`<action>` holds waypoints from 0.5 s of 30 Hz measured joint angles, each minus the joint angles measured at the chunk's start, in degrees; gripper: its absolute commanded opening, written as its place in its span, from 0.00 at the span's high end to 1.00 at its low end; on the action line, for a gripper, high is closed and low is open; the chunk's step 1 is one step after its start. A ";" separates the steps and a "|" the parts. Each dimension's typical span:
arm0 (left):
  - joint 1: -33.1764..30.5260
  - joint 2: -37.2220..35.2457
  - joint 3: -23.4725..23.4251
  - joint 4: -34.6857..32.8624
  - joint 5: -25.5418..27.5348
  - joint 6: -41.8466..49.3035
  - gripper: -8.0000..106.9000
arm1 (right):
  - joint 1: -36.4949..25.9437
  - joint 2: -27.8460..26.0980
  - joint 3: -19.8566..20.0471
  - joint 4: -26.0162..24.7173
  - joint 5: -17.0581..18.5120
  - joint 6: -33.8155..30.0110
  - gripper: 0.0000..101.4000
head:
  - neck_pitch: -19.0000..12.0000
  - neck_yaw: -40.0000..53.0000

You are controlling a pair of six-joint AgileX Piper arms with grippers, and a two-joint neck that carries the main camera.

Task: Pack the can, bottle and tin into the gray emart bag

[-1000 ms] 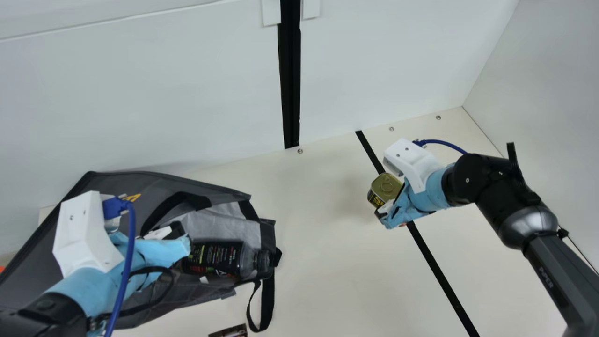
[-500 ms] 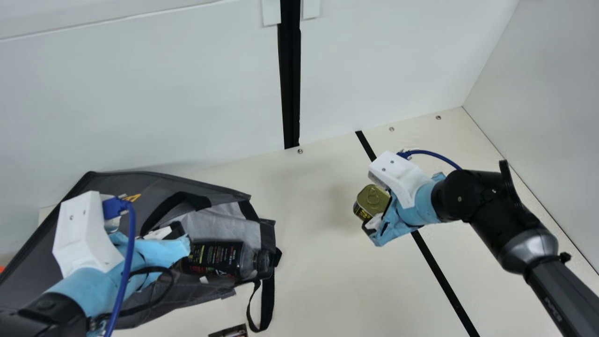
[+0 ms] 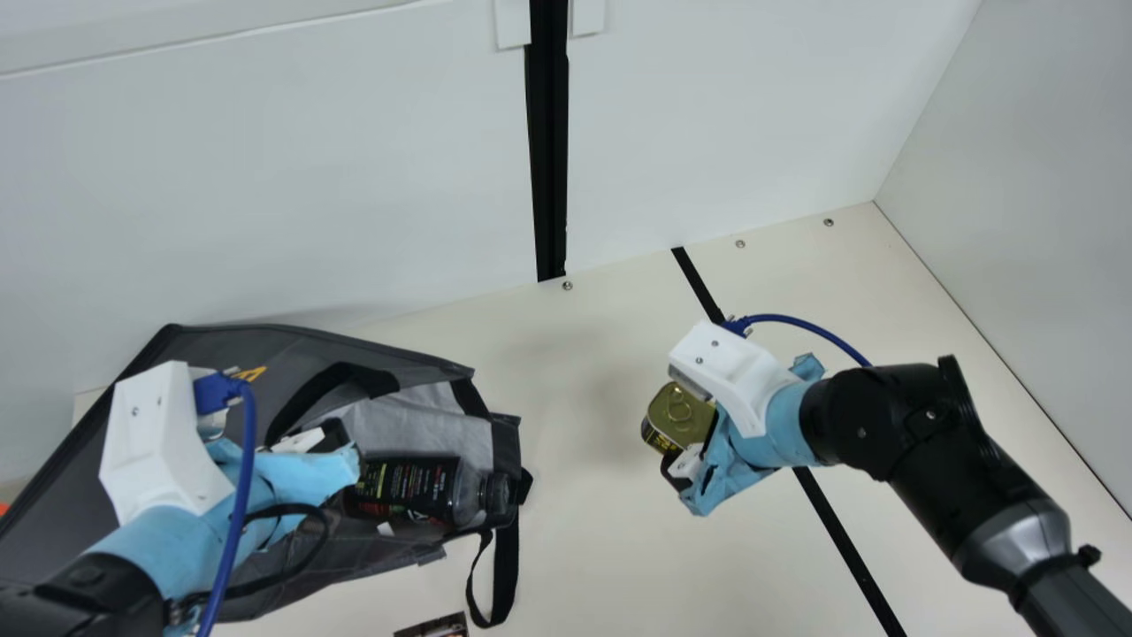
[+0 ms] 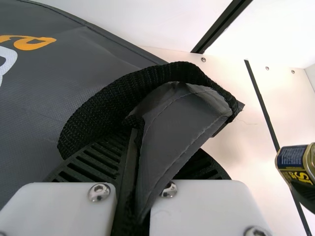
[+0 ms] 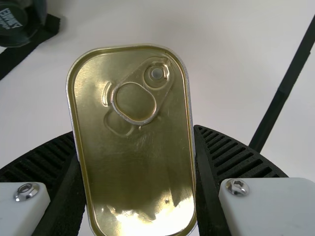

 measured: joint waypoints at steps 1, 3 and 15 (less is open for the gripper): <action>0.00 0.00 0.00 0.00 0.00 0.00 0.84 | 0.49 -0.41 0.25 0.00 0.17 0.15 1.00 | 0.00 0.00; 0.00 0.00 0.00 0.00 0.00 0.00 0.84 | 1.36 -1.12 0.75 -0.25 0.48 0.30 1.00 | 0.00 0.00; 0.00 0.00 0.00 0.00 0.00 0.00 0.84 | 6.37 -4.81 3.24 -0.24 2.09 0.48 1.00 | 0.00 -0.09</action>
